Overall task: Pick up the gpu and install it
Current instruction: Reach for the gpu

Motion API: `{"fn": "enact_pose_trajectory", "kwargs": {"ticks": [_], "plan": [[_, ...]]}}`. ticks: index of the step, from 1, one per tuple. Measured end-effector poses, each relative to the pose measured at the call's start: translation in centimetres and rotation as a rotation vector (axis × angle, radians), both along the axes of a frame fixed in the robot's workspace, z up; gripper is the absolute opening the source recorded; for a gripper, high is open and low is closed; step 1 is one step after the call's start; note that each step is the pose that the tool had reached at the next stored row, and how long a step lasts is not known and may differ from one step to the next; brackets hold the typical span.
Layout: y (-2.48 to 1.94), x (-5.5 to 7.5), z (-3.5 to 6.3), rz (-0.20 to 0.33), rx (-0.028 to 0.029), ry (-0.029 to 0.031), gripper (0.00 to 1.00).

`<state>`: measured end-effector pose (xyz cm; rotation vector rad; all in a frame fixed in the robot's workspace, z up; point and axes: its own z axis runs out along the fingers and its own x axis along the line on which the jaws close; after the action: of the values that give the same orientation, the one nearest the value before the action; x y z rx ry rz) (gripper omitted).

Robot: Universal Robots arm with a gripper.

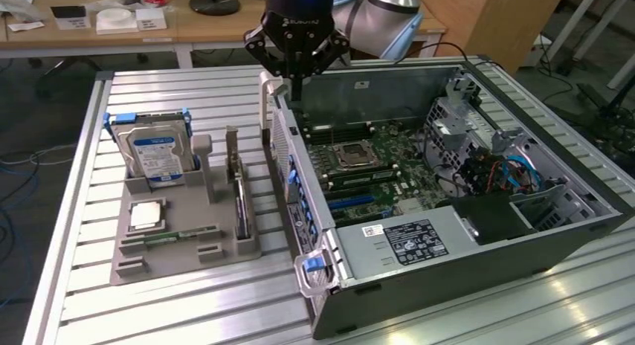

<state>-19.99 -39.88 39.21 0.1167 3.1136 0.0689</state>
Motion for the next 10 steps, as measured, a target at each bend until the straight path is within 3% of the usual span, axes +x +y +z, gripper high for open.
{"fn": "enact_pose_trajectory", "kwargs": {"ticks": [10], "plan": [[0.0,-2.0,-0.05,0.0,0.0,0.0,0.11]]}}
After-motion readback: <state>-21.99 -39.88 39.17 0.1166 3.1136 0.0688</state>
